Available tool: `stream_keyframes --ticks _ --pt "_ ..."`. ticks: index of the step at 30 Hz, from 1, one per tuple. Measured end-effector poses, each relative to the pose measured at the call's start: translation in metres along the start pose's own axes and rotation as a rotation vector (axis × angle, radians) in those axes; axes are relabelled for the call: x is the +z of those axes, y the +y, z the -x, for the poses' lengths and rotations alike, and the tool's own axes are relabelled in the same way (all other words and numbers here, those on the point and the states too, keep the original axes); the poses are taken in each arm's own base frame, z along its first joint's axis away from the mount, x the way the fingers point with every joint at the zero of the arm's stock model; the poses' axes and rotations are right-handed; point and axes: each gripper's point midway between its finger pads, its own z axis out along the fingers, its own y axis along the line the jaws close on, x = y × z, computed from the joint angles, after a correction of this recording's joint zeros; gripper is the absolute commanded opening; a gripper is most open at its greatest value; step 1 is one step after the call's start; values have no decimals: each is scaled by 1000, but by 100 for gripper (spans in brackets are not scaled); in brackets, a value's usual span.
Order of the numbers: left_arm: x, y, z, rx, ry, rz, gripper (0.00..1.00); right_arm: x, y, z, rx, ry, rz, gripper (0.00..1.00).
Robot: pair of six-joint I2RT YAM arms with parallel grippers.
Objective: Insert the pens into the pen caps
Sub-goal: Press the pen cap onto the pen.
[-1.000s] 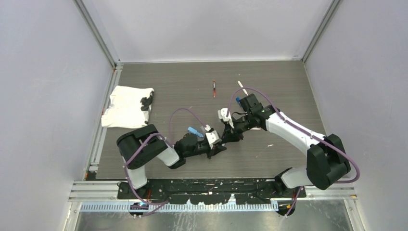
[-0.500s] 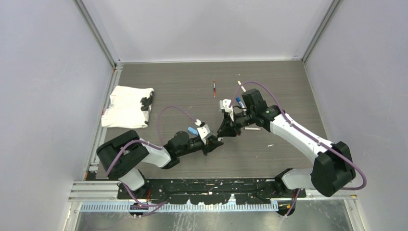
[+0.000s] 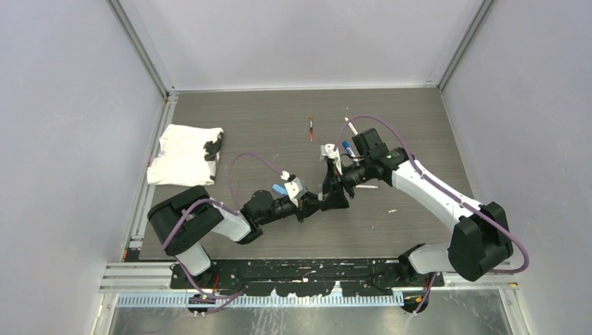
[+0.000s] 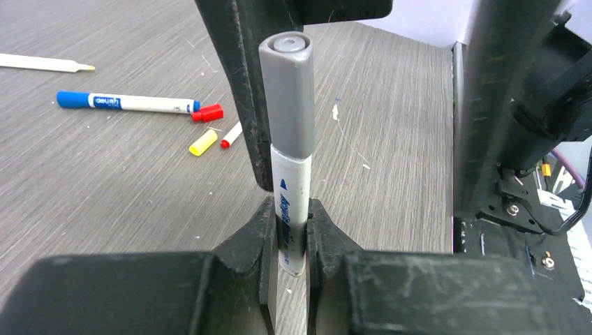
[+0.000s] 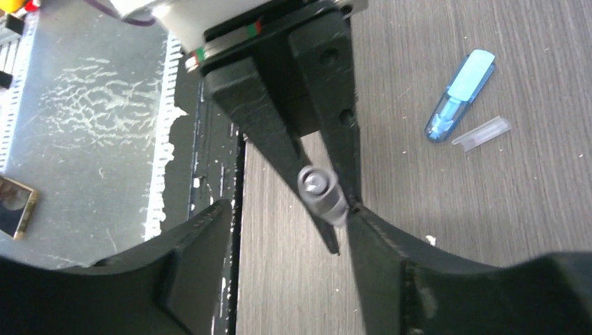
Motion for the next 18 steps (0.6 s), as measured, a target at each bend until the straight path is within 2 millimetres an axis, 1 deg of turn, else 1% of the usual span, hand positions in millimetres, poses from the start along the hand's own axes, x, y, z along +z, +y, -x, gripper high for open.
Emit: stream_keyframes --ticks 2,3,7,8,9,11,14,16,18 --pt "1 1 4 -7 -19 3 0 -6 5 -1 12 -3 9 80" --pt "1 2 6 -10 -26 4 1 -8 8 -1 13 -5 11 82" --pt "2 1 13 -26 -53 2 1 -24 19 5 -26 -35 4 86" --pt "2 1 13 -32 -55 2 1 -27 21 8 -36 -46 1 91" --pt "2 0 13 -44 -56 1 0 -30 23 10 -47 -56 -1 98" --pt "1 -1 15 -73 -59 -1 1 -33 25 14 -59 -76 0 100" --pt "1 -4 22 -119 -76 -4 1 -31 26 14 -35 -100 13 100" --pt "0 -8 33 -148 -104 -9 1 -27 25 12 8 -117 16 100" --pt "-1 -13 44 -170 -134 -11 1 -24 19 13 67 -136 -2 100"
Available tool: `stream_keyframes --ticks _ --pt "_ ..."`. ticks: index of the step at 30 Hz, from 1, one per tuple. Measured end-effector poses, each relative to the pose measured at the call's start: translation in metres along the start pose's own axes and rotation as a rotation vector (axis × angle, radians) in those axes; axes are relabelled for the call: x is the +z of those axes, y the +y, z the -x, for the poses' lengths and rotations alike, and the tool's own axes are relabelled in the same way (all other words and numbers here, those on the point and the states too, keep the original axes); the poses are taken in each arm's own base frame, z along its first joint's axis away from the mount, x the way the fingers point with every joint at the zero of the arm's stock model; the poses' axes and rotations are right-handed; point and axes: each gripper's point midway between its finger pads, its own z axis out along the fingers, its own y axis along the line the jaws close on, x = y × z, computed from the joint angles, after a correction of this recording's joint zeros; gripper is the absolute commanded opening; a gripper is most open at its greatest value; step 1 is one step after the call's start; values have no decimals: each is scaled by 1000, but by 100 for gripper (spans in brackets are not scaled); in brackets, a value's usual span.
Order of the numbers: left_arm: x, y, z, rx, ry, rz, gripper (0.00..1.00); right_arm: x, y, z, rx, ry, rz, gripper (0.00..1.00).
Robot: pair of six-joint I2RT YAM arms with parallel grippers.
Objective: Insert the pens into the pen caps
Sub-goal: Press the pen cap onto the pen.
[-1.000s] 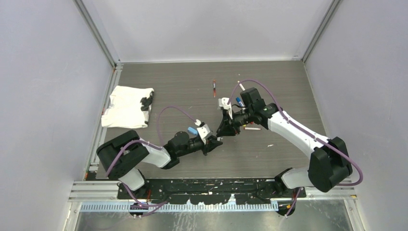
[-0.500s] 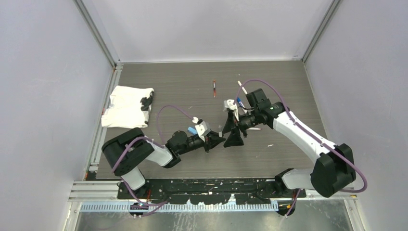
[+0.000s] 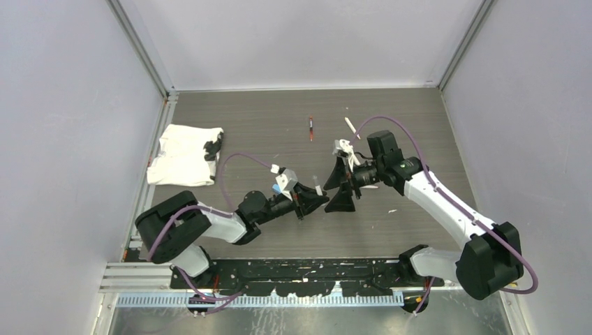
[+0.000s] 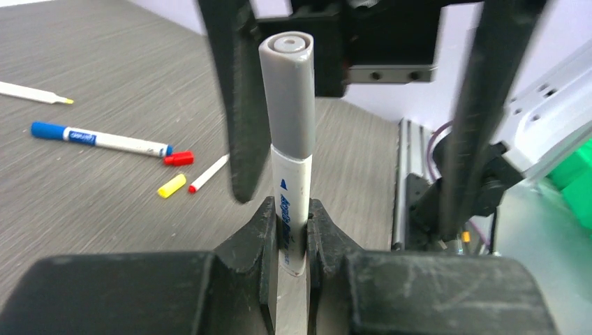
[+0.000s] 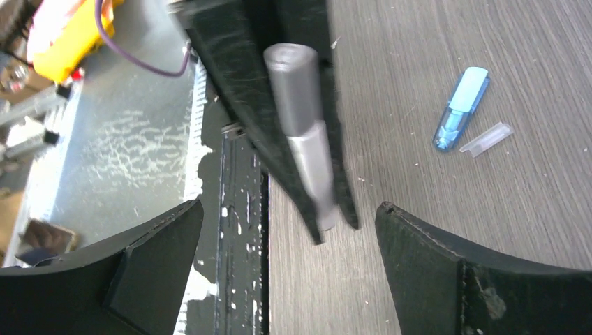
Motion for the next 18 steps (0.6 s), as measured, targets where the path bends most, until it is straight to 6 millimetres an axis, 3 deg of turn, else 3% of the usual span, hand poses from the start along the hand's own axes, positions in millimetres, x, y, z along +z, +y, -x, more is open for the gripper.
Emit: stream_keyframes --ticks 6,9,14,18 --pt "1 -18 26 -57 -78 -18 0 4 -11 24 124 -89 -32 99" --pt "2 -21 30 -86 -93 -9 1 7 -11 38 177 -158 -12 93" --pt "3 -21 31 -117 -105 14 0 9 -8 52 240 -275 43 59" --pt "3 -22 36 -136 -122 22 1 7 -3 60 227 -303 72 51"
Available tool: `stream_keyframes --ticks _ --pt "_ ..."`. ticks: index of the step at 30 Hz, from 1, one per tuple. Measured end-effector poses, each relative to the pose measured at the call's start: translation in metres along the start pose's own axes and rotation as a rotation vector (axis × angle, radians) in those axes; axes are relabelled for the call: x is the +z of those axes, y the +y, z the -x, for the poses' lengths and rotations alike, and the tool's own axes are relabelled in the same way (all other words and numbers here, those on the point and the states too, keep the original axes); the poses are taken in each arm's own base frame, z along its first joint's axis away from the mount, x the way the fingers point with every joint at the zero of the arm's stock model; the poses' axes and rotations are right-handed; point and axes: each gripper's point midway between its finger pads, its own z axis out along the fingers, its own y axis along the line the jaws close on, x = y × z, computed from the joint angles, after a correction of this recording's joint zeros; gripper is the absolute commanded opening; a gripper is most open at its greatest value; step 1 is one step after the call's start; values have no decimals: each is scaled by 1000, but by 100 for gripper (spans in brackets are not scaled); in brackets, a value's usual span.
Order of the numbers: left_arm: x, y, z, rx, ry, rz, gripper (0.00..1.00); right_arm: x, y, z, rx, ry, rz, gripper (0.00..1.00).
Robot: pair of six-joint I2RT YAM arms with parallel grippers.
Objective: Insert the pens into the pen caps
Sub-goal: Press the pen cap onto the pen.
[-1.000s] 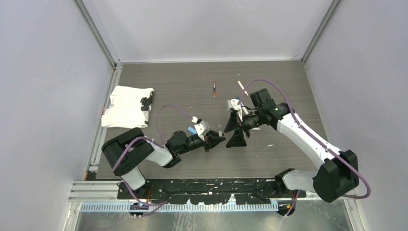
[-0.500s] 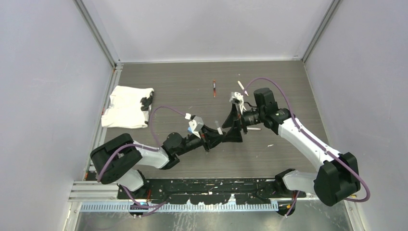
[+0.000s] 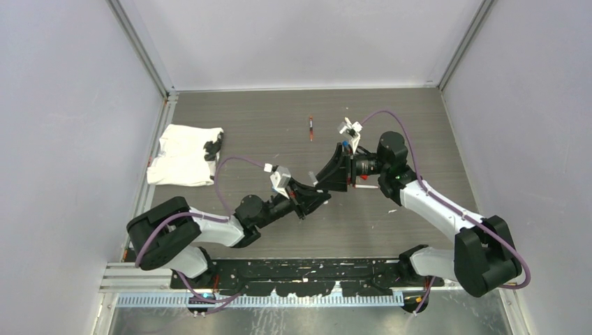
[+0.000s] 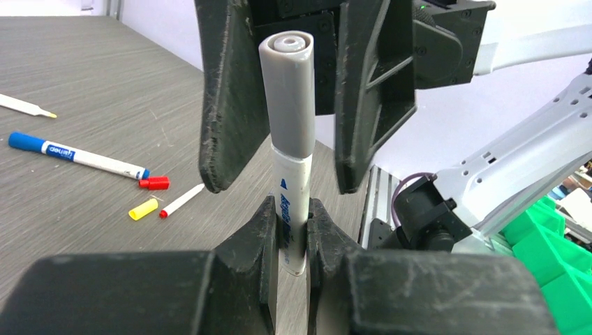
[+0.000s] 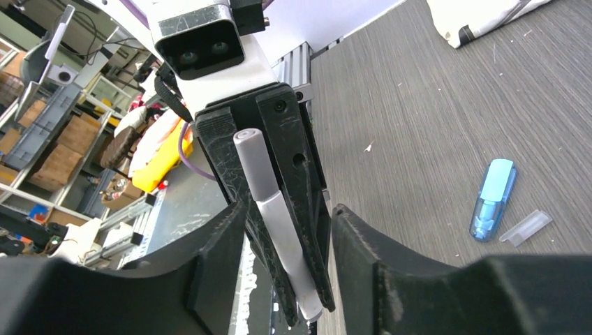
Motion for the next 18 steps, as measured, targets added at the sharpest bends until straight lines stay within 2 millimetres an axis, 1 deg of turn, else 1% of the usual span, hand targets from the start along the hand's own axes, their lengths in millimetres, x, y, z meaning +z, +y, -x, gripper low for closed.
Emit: stream_keyframes --ticks 5,10,12,16,18 --pt "1 -1 8 -23 -28 11 0 0 3 3 -25 -6 13 49" --pt "1 -2 12 -40 -41 17 0 0 1 -1 -43 7 10 47" --pt "1 -3 13 -51 -39 18 1 1 -2 -7 -42 25 1 42" --pt "-1 -1 3 -63 -4 37 1 3 -3 -12 -65 58 -1 28" --pt "-1 1 0 -66 8 47 1 4 -1 -14 -75 71 5 19"
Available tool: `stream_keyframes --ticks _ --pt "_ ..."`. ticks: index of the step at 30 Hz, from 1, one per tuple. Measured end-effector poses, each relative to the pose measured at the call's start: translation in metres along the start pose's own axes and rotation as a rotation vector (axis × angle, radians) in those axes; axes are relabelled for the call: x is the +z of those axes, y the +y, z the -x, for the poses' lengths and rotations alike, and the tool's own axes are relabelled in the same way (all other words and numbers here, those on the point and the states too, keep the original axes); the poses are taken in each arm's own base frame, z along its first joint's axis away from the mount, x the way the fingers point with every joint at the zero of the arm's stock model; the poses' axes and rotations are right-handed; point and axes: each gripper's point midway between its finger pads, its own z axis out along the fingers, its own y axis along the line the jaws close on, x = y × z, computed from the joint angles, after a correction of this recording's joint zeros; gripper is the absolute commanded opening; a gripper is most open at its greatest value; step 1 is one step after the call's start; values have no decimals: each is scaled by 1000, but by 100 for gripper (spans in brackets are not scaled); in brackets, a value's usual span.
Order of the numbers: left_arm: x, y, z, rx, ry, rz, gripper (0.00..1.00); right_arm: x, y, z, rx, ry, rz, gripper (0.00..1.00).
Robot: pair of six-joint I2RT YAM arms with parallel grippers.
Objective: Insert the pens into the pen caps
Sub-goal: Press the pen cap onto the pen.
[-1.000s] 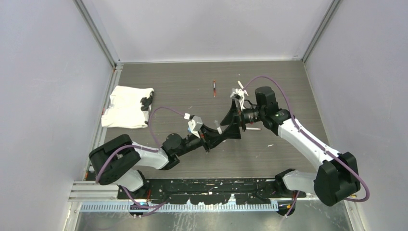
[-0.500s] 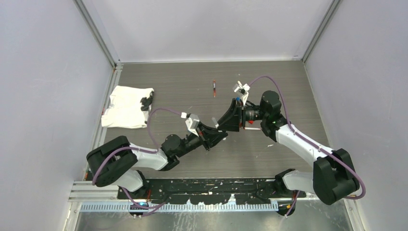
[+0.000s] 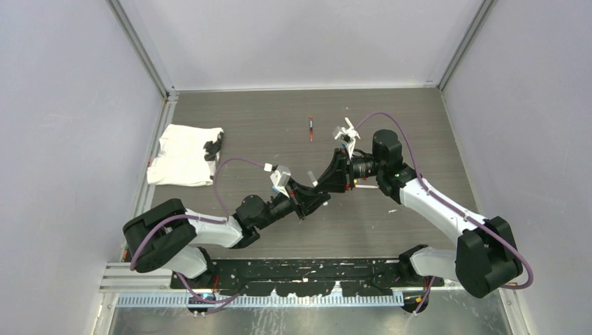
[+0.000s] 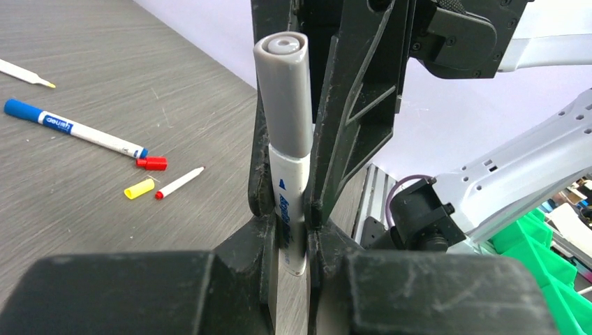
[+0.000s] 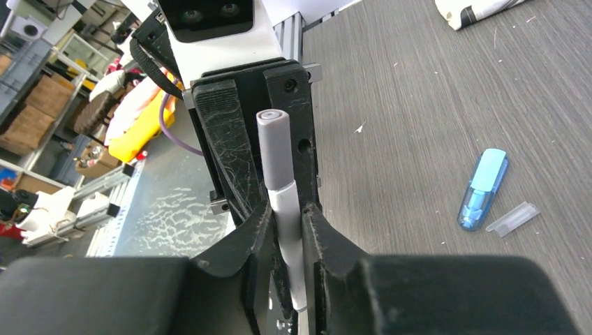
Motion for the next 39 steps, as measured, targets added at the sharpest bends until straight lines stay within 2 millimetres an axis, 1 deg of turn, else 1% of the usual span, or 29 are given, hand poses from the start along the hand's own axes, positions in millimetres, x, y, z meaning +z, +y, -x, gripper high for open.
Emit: stream_keyframes --ticks 2,3,6,12,14,16,20,25,32,34,36,39 --pt "0 0 -2 -9 7 4 0 0 0 0 -18 5 2 2" --pt "0 0 -2 -23 7 5 0 0 0 -1 -33 7 3 1" --pt "0 -2 -1 -39 4 4 2 0 1 0 -68 8 11 1" --pt "1 -5 1 -48 -2 -1 30 -1 3 3 -68 7 14 1" --pt "1 -6 2 -48 -6 -6 35 -2 4 4 -41 3 11 1" --pt "1 -7 2 -49 -7 -9 39 -3 5 9 -22 -13 11 1" --pt "2 -8 1 -53 -10 -11 40 -6 6 20 -16 -56 12 1" --pt "3 -6 -2 -59 -15 -7 40 -8 7 27 -12 -84 14 1" --pt "5 -6 2 -58 -33 -3 39 -9 7 25 -15 -92 18 1" --pt "7 -6 5 -58 -43 -2 36 -9 7 23 -18 -93 19 1" --pt "9 -7 9 -59 -53 -3 31 -9 7 22 -23 -96 21 1" --pt "10 -7 13 -70 -70 2 30 -9 8 22 -31 -105 27 1"
